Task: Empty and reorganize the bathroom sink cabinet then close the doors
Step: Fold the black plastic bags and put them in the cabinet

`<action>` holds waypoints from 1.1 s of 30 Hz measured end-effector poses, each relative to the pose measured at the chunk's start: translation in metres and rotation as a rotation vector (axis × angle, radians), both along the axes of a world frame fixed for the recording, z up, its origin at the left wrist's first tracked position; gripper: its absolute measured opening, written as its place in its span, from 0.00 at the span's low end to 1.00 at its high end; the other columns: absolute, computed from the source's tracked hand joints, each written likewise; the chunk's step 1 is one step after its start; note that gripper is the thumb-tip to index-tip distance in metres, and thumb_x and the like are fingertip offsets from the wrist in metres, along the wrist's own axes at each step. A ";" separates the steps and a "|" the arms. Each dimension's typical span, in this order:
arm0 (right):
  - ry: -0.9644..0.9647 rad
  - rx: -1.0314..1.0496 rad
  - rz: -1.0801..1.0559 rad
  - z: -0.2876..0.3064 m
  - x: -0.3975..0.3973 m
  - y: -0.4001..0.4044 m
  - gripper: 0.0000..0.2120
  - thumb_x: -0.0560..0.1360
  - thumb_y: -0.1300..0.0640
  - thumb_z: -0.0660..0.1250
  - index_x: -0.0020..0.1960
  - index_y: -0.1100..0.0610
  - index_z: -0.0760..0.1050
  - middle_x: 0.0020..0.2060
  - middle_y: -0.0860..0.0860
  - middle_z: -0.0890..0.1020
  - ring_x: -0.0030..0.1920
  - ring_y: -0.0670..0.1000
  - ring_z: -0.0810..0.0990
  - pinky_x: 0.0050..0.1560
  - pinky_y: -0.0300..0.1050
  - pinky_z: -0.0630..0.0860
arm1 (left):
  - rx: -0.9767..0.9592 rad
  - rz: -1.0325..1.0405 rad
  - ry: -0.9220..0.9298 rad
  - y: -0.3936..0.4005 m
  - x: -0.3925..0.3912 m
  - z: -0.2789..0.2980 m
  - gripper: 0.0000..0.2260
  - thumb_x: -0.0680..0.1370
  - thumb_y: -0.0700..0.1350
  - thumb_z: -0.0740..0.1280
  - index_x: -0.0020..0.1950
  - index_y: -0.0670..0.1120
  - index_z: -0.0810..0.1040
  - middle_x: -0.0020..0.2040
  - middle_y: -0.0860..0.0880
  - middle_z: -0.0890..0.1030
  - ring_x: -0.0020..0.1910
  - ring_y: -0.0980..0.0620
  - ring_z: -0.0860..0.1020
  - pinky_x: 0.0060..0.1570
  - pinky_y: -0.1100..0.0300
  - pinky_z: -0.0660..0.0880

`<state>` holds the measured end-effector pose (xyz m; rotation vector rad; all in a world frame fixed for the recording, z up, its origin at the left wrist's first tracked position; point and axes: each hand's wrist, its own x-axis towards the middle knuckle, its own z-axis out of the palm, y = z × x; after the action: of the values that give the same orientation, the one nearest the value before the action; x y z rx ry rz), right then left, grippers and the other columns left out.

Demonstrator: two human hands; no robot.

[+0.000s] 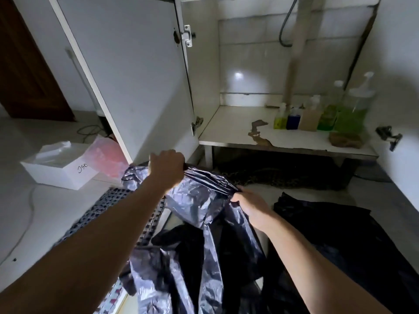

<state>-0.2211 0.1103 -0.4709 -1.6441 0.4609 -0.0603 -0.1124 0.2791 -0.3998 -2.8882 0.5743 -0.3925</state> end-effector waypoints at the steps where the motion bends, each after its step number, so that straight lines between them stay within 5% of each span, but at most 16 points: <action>1: 0.017 0.027 -0.046 0.002 0.000 -0.007 0.13 0.71 0.71 0.60 0.32 0.57 0.72 0.27 0.50 0.72 0.29 0.47 0.68 0.30 0.37 0.63 | -0.035 0.016 -0.037 0.000 0.001 0.006 0.08 0.77 0.43 0.63 0.49 0.48 0.81 0.45 0.48 0.79 0.51 0.46 0.78 0.56 0.48 0.69; 7: 0.152 -0.373 0.147 0.038 -0.006 -0.045 0.08 0.69 0.66 0.63 0.35 0.56 0.70 0.27 0.50 0.70 0.29 0.48 0.66 0.27 0.39 0.61 | -0.318 -0.039 -0.161 -0.035 -0.011 0.055 0.08 0.79 0.48 0.63 0.48 0.52 0.82 0.50 0.52 0.81 0.61 0.48 0.74 0.68 0.33 0.53; 9: 0.093 -0.417 0.285 0.077 -0.010 -0.053 0.10 0.69 0.65 0.68 0.49 0.57 0.73 0.39 0.50 0.73 0.39 0.49 0.74 0.39 0.40 0.72 | -0.336 -0.057 -0.161 -0.058 -0.020 0.075 0.07 0.78 0.47 0.64 0.50 0.52 0.82 0.52 0.52 0.81 0.63 0.50 0.72 0.69 0.32 0.50; 11: 0.022 -0.490 0.372 0.121 -0.015 -0.055 0.21 0.69 0.60 0.73 0.58 0.56 0.68 0.47 0.47 0.73 0.50 0.48 0.74 0.56 0.41 0.70 | -0.305 -0.077 -0.166 -0.083 -0.031 0.095 0.07 0.77 0.44 0.65 0.51 0.51 0.81 0.53 0.52 0.80 0.65 0.49 0.70 0.69 0.31 0.49; 13: -0.054 -0.568 0.372 0.153 -0.015 -0.057 0.23 0.71 0.54 0.73 0.62 0.58 0.70 0.51 0.52 0.79 0.51 0.54 0.79 0.57 0.44 0.73 | -0.308 -0.128 -0.175 -0.109 -0.044 0.114 0.08 0.76 0.42 0.65 0.51 0.50 0.81 0.53 0.50 0.79 0.65 0.47 0.69 0.68 0.29 0.48; 15: -0.107 -0.652 0.220 0.171 -0.018 -0.062 0.16 0.75 0.54 0.68 0.59 0.61 0.73 0.43 0.59 0.81 0.41 0.57 0.81 0.42 0.43 0.77 | -0.380 -0.232 -0.185 -0.130 -0.056 0.128 0.10 0.75 0.39 0.65 0.51 0.51 0.81 0.55 0.51 0.78 0.67 0.47 0.68 0.68 0.27 0.47; 17: -0.171 -0.641 -0.034 0.177 -0.024 -0.076 0.08 0.78 0.58 0.63 0.51 0.62 0.75 0.30 0.52 0.74 0.27 0.49 0.73 0.25 0.36 0.68 | -0.533 -0.352 -0.208 -0.144 -0.063 0.131 0.15 0.74 0.42 0.68 0.59 0.54 0.78 0.65 0.51 0.73 0.71 0.49 0.63 0.69 0.28 0.45; 19: -0.253 -0.504 -0.242 0.179 -0.032 -0.094 0.08 0.77 0.63 0.61 0.49 0.66 0.77 0.31 0.55 0.77 0.28 0.48 0.70 0.25 0.37 0.63 | -0.696 -0.381 -0.177 -0.151 -0.067 0.124 0.30 0.72 0.50 0.71 0.72 0.55 0.65 0.75 0.48 0.60 0.75 0.48 0.56 0.70 0.31 0.45; 21: -0.294 -0.335 -0.404 0.183 -0.041 -0.114 0.12 0.76 0.65 0.60 0.54 0.71 0.76 0.44 0.67 0.81 0.36 0.51 0.71 0.28 0.41 0.62 | -0.805 -0.314 -0.067 -0.154 -0.065 0.111 0.45 0.70 0.59 0.72 0.78 0.53 0.48 0.79 0.47 0.47 0.77 0.46 0.49 0.70 0.34 0.43; 23: -0.309 -0.166 -0.530 0.184 -0.051 -0.133 0.13 0.76 0.65 0.60 0.56 0.70 0.75 0.48 0.68 0.79 0.42 0.53 0.71 0.33 0.41 0.66 | -0.943 -0.242 0.291 -0.152 -0.064 0.099 0.50 0.69 0.61 0.72 0.78 0.50 0.41 0.79 0.45 0.45 0.77 0.44 0.53 0.72 0.40 0.50; 25: -0.259 -0.043 -0.593 0.181 -0.060 -0.148 0.11 0.76 0.61 0.60 0.54 0.65 0.75 0.41 0.60 0.77 0.44 0.55 0.73 0.44 0.46 0.70 | -1.054 -0.354 0.924 -0.150 -0.063 0.081 0.41 0.73 0.54 0.71 0.78 0.46 0.52 0.77 0.44 0.59 0.67 0.49 0.69 0.63 0.58 0.68; 27: -0.207 0.039 -0.623 0.175 -0.066 -0.161 0.11 0.75 0.57 0.61 0.53 0.62 0.75 0.40 0.57 0.75 0.46 0.56 0.74 0.48 0.52 0.70 | -0.957 -0.538 1.221 -0.154 -0.064 0.065 0.29 0.73 0.50 0.71 0.72 0.46 0.67 0.70 0.48 0.73 0.58 0.57 0.76 0.50 0.68 0.72; 31: -0.187 0.152 -0.642 0.175 -0.078 -0.173 0.08 0.76 0.55 0.62 0.50 0.59 0.72 0.40 0.54 0.74 0.46 0.56 0.74 0.50 0.49 0.69 | -0.731 -0.607 0.824 -0.186 -0.067 0.058 0.21 0.69 0.46 0.76 0.60 0.46 0.79 0.56 0.49 0.83 0.54 0.51 0.80 0.60 0.56 0.73; 33: -0.238 0.164 -0.647 0.180 -0.085 -0.177 0.07 0.77 0.55 0.62 0.49 0.58 0.72 0.38 0.54 0.75 0.43 0.55 0.75 0.48 0.48 0.70 | -0.709 -0.562 0.709 -0.197 -0.067 0.058 0.16 0.69 0.42 0.76 0.56 0.43 0.82 0.51 0.45 0.84 0.49 0.48 0.81 0.56 0.59 0.74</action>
<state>-0.3064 -0.0672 -0.2911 -1.2525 0.7745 -0.6742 -0.1797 0.0824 -0.3415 -3.4453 1.6663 0.5254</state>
